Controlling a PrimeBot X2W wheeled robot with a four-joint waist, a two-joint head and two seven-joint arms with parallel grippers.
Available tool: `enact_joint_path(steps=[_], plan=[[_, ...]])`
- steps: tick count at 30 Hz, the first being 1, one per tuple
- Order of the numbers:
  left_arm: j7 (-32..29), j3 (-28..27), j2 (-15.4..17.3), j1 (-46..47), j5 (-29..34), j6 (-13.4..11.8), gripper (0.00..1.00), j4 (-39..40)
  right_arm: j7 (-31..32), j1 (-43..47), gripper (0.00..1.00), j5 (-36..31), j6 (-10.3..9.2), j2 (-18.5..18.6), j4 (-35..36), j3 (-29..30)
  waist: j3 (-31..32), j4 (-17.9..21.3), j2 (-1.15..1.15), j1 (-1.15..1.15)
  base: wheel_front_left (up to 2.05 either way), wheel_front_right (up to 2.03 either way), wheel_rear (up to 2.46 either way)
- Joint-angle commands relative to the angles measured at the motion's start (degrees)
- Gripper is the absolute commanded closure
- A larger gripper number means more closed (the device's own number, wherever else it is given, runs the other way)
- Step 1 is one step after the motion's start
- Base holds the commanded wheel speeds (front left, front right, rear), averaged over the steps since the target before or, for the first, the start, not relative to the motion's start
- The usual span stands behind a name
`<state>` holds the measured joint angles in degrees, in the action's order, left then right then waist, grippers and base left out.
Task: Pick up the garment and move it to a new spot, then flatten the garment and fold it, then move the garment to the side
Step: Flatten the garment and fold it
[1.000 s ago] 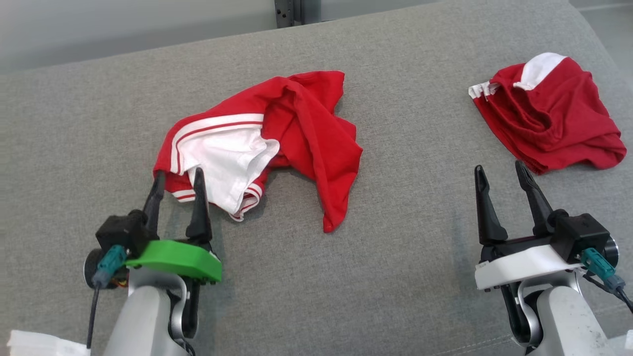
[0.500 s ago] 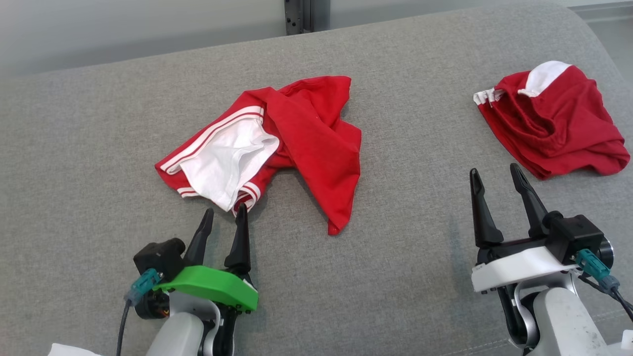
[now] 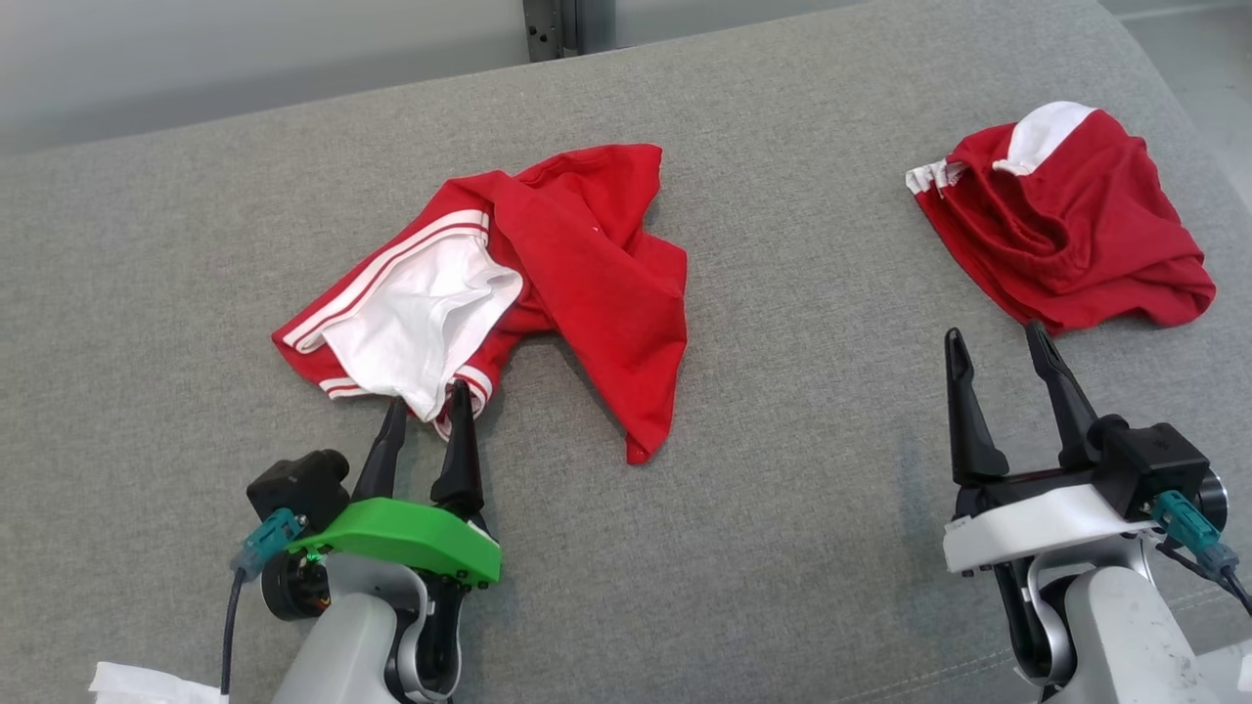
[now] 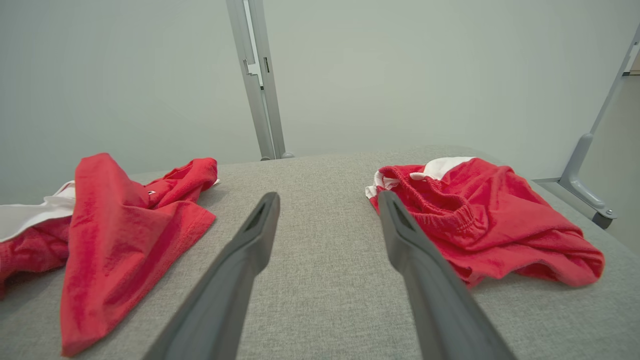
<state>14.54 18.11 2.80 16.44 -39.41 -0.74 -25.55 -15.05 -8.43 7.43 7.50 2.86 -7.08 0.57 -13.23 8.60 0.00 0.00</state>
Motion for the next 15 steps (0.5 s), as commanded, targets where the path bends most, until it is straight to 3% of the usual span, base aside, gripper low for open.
enact_joint_path(steps=[1,9,11,12,15], plan=[[0.24,-0.02,0.2,-0.32,-0.49,-0.32,0.0,-0.24,-0.17,0.33,0.0,0.17,-0.02,0.07,0.03,-0.31,0.25,-0.26,0.0,0.0,0.0,0.0,0.0],[0.45,0.21,0.2,-1.03,-1.9,-0.63,0.0,-0.93,-0.17,0.58,0.0,0.22,-0.02,0.08,-0.21,-0.73,0.71,-0.69,0.0,0.0,0.0,0.0,0.0],[0.46,0.2,0.19,-0.79,-2.71,-0.63,0.18,-1.48,-0.17,0.49,0.0,0.22,-0.02,0.08,-0.35,-0.98,0.82,-0.48,0.0,0.0,0.0,0.0,0.0],[0.46,0.21,0.19,-0.5,-2.8,-0.65,0.34,-1.82,-0.17,0.44,0.0,0.18,-0.02,0.08,-0.39,-1.13,0.86,-0.34,0.0,0.0,0.0,0.0,0.0],[0.5,0.36,0.19,0.63,-3.9,-0.47,0.52,-3.14,-0.17,0.31,0.0,-0.04,-0.02,0.08,-0.42,-1.47,0.94,0.19,0.0,0.0,0.0,0.0,0.0]])
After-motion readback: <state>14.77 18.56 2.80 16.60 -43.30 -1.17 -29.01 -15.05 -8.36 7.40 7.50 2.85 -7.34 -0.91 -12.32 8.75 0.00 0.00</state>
